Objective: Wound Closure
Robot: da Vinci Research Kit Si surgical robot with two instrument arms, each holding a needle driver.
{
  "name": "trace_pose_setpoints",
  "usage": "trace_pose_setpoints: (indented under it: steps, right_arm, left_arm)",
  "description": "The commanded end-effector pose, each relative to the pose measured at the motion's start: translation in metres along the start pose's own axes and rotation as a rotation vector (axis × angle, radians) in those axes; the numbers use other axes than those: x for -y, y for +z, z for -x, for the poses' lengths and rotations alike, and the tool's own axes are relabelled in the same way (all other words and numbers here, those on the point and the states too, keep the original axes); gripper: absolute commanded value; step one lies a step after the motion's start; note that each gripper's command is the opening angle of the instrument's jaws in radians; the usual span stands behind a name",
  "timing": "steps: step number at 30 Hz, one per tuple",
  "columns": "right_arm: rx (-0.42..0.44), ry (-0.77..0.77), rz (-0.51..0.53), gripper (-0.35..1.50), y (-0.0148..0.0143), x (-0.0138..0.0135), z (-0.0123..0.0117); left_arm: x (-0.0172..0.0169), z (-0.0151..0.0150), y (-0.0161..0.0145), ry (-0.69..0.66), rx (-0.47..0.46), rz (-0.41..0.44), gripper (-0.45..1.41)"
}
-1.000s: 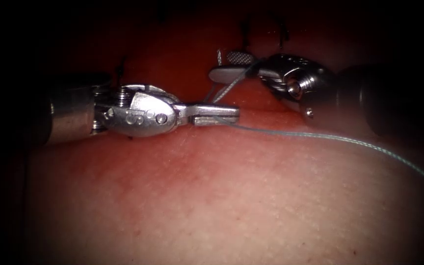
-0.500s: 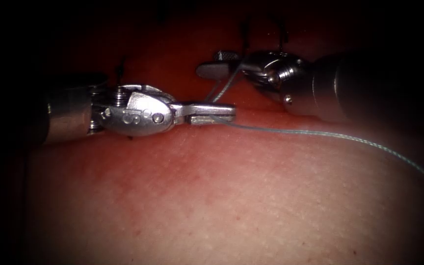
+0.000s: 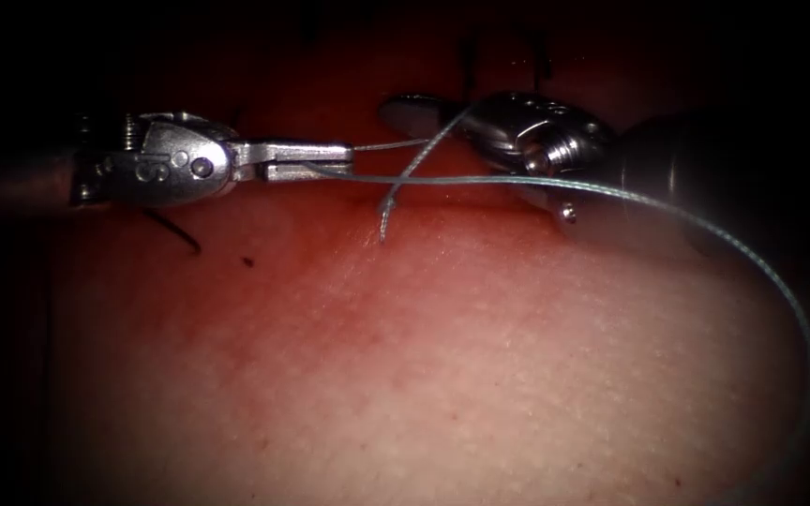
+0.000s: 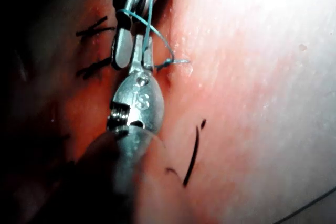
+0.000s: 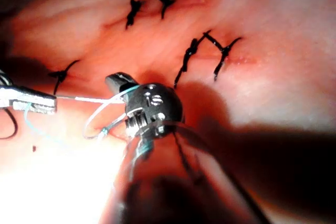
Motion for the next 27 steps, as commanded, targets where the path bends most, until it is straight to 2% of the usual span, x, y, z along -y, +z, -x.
trace_pose_setpoints:
  steps: [1, 2, 6, 16, 20, 24, 27]
  right_arm:
    - [0.000, -0.004, -0.005, -0.35, 0.0010, 0.0005, 0.0002]
    - [0.002, -0.030, -0.010, -0.35, 0.0005, 0.0011, 0.0006]
    - [-0.006, -0.053, -0.019, -0.35, -0.0003, 0.0018, 0.0009]
    - [-0.013, -0.079, -0.045, -0.35, -0.0016, 0.0037, 0.0018]
    - [-0.014, -0.087, -0.045, -0.35, -0.0025, 0.0054, 0.0028]
    - [-0.017, -0.106, -0.040, -0.35, -0.0033, 0.0067, 0.0035]
    - [-0.021, -0.114, -0.041, -0.35, -0.0035, 0.0071, 0.0039]
  left_arm:
    - [0.0005, 0.0004, 0.0006, 0.002, -0.001, -0.005, -0.45]
    - [0.0020, 0.0013, -0.0002, -0.017, 0.012, -0.028, -0.45]
    - [0.0040, 0.0033, -0.0005, -0.032, 0.038, -0.061, -0.45]
    - [0.0074, 0.0080, 0.0005, -0.099, 0.104, -0.127, -0.45]
    - [0.0098, 0.0101, 0.0014, -0.129, 0.192, -0.198, -0.45]
    - [0.0115, 0.0114, 0.0022, -0.072, 0.291, -0.244, -0.45]
    - [0.0121, 0.0119, 0.0024, -0.057, 0.316, -0.256, -0.45]
